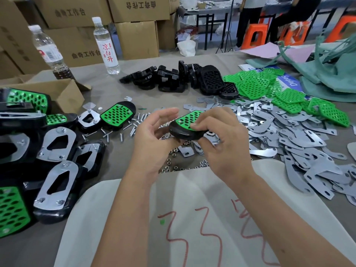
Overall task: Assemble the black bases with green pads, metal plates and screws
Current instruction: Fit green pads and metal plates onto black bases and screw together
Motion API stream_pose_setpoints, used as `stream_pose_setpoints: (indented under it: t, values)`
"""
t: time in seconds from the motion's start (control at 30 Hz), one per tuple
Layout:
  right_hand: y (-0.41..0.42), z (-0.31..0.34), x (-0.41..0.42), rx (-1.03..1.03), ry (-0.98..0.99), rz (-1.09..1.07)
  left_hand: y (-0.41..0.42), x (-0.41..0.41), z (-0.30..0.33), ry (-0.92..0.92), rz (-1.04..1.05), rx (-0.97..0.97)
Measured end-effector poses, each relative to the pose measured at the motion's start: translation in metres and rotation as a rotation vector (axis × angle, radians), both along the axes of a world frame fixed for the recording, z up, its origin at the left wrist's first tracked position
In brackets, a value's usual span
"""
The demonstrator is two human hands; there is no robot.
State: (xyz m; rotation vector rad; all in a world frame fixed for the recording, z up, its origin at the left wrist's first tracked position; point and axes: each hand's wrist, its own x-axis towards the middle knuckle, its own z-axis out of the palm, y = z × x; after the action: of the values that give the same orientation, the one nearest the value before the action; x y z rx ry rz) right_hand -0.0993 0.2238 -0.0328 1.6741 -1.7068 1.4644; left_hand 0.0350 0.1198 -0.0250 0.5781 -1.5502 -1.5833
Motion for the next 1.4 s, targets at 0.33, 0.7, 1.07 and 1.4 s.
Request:
stream_pose_setpoints:
  t: [0.33,0.7,1.07,1.4]
  values:
    - [0.005,0.003,0.004,-0.052,-0.154,0.007,-0.003,0.0,0.001,0.105,-0.07,-0.056]
    - [0.002,0.0,-0.005,0.048,-0.45,0.254,-0.012,0.008,-0.002,-0.017,-0.07,-0.077]
    - [0.001,-0.009,-0.012,0.013,-0.018,-0.065,-0.001,-0.007,0.001,-0.025,-0.022,0.469]
    - [-0.004,-0.01,-0.01,0.006,-0.589,0.074,-0.004,-0.007,-0.003,-0.031,0.075,0.495]
